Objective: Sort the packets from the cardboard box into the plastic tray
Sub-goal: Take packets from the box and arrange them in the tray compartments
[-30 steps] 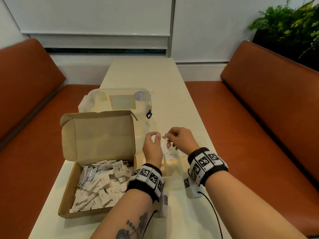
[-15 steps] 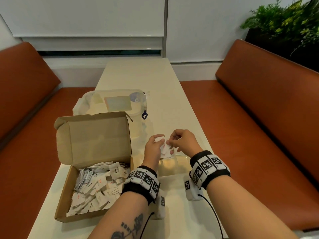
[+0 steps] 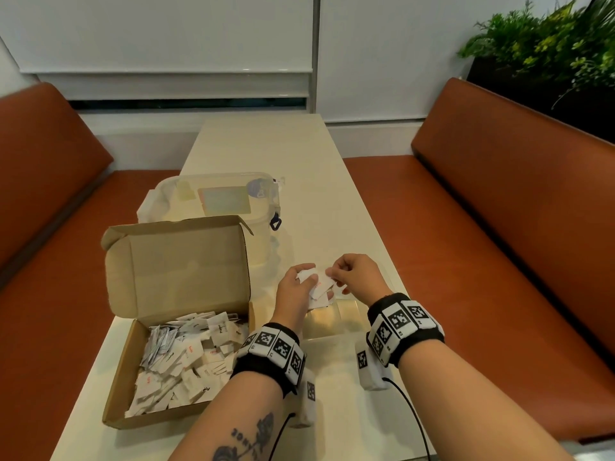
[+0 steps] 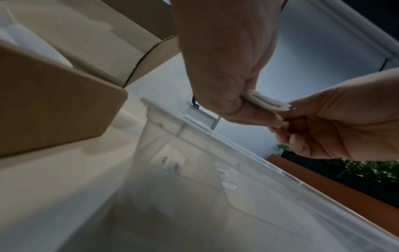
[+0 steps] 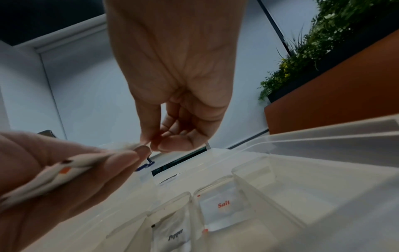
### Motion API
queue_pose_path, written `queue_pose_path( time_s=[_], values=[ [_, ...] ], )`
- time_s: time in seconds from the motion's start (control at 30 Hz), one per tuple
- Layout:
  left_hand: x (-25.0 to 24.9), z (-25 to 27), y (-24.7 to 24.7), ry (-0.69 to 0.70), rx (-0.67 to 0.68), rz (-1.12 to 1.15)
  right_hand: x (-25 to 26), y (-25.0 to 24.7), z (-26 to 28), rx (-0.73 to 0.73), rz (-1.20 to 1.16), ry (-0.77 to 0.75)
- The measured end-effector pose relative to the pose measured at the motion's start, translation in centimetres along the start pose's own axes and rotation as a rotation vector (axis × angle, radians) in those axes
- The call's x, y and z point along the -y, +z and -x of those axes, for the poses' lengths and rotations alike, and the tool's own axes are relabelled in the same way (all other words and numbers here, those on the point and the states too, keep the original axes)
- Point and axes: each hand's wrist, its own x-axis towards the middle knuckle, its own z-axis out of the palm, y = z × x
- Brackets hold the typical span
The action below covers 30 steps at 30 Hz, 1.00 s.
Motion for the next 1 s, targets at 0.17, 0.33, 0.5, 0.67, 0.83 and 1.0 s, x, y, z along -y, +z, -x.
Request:
queue_pose_path(
  time_s=[0.17,0.33,0.5,0.67,0.83,1.0],
  values=[
    [0.1,0.3,0.2,0.079,-0.082,-0.085,0.1,0.1,0.3,0.07,-0.034,0.038],
    [-0.2,0.5,0.0,0.016,-0.022,-0.004,-0.1,-0.1,0.3,0.025,-0.154,0.044],
    [0.1,1.1,-0.2,0.009,0.065,-0.034,-0.1,-0.5,-0.1,-0.042,-0.175,0.035],
    [0.1,1.0,-0.4,0.002,0.025,-0.09,0.0,-1.0,-0.1,-0.032,-0.111,-0.007],
    [0.2,1.0,-0.3,-0.01,0.039,-0.096,0.5,-0.9,0.0,0.012,0.012,-0.023],
    [0.9,0.5,-0.6,0.021,-0.033,-0.083,0.5,-0.5,-0.1,0.054,0.05,0.046]
  ],
)
